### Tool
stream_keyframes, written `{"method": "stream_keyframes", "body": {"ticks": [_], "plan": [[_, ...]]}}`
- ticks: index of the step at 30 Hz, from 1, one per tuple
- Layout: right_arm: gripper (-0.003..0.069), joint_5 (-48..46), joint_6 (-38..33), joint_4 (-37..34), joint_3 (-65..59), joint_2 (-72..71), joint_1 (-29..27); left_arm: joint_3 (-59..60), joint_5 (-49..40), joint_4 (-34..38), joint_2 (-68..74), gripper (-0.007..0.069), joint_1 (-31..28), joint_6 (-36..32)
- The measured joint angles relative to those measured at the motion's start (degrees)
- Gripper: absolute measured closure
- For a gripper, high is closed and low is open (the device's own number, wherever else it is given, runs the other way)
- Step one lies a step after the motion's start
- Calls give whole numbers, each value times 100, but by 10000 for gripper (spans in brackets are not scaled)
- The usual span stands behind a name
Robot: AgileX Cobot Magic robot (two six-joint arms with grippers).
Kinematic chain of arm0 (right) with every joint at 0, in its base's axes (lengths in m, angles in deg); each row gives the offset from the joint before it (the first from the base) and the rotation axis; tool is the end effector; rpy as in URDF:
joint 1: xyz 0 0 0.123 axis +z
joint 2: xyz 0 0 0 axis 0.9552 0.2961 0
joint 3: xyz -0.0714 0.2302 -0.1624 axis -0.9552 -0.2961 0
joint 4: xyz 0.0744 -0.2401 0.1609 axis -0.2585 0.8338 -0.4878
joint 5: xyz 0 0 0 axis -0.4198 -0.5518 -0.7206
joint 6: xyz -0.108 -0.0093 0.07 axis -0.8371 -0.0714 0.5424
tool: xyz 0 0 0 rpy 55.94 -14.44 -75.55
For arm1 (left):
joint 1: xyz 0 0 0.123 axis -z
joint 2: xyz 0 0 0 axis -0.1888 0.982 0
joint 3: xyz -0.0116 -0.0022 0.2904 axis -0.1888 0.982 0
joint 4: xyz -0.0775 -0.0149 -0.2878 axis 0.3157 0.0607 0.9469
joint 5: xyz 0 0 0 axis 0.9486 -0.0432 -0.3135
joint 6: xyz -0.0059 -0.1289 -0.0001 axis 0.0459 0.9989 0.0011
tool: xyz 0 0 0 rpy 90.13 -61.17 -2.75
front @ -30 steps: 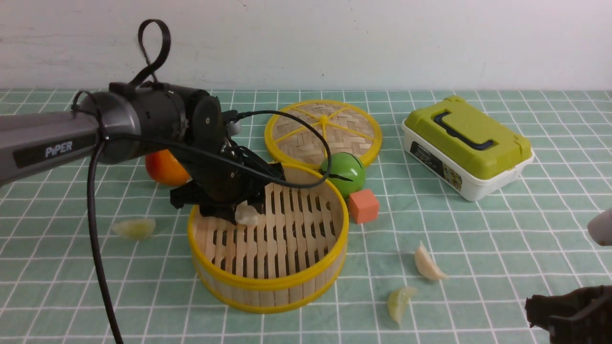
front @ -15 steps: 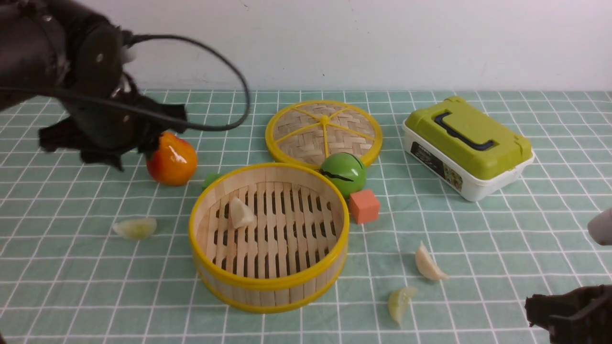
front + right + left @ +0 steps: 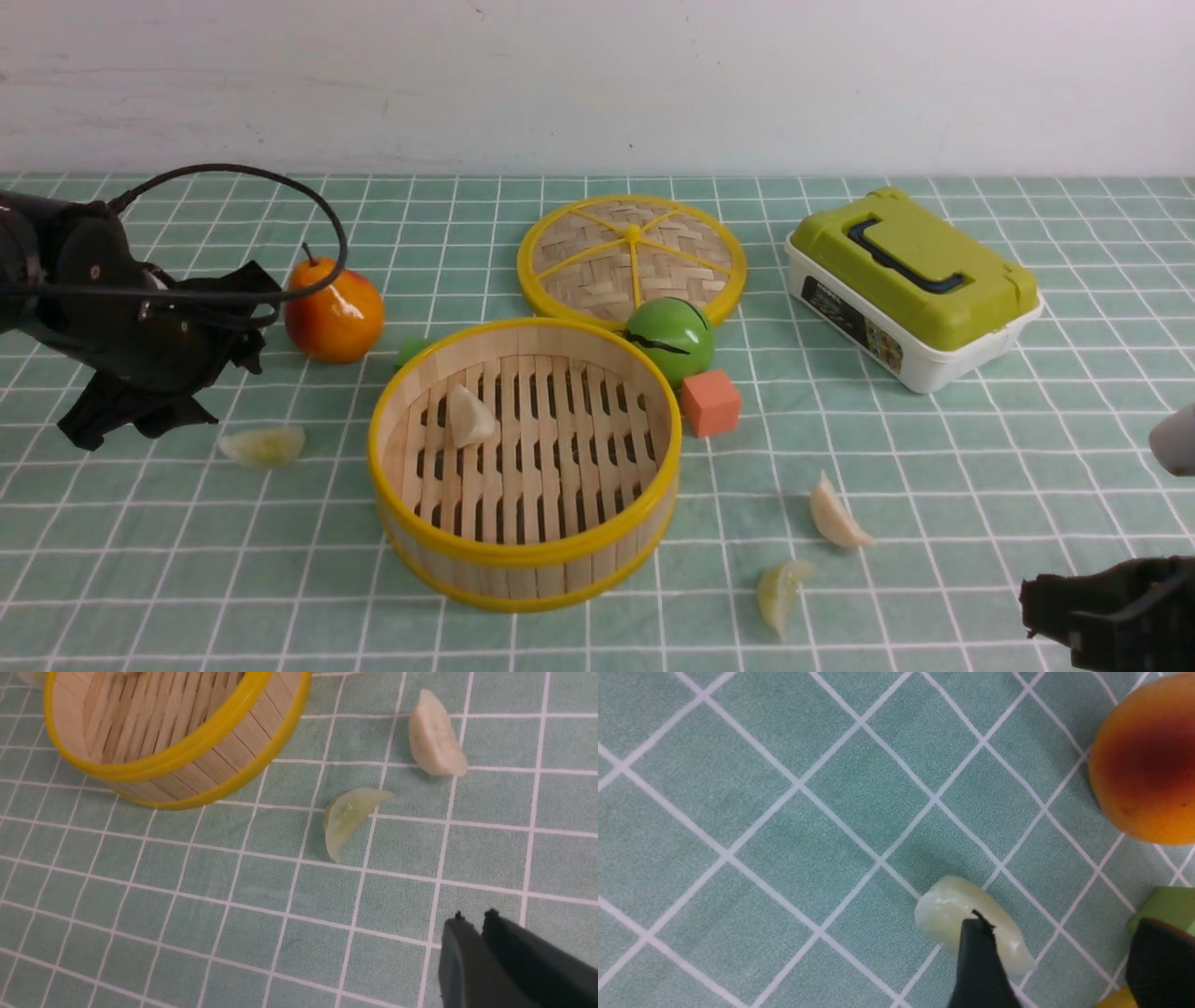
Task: Put the dumplings into the steamer on the table with the blue tablecloth.
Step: 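Reach for and grasp a dumpling on the table with the left gripper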
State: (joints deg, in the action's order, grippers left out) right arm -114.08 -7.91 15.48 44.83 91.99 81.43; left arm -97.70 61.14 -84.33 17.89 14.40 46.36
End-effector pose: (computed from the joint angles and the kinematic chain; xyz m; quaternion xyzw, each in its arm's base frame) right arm 0.2167 0.0754 0.2129 -0.0209 0.9033 0.2280 0.3628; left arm 0.4239 -0.0194 0.1711 -0.3851 0.8671 -0.1210 0.2918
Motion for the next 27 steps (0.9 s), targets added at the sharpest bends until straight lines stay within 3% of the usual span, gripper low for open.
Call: {"method": "stream_keyframes", "body": {"ticks": [6, 16, 21, 23, 27], "plan": [[594, -5, 0, -34, 0, 0, 0, 0, 135, 102, 326, 131, 0, 2], [581, -47, 0, -39, 0, 0, 0, 0, 516, 48, 921, 137, 0, 2], [575, -84, 0, -76, 0, 0, 0, 0, 506, -186, 1016, 185, 0, 2], [573, -96, 0, -81, 0, 0, 0, -31, 378, -371, 1021, 233, 0, -31], [565, -126, 0, -81, 0, 0, 0, -284, -229, -635, 1021, 400, 0, -645]]}}
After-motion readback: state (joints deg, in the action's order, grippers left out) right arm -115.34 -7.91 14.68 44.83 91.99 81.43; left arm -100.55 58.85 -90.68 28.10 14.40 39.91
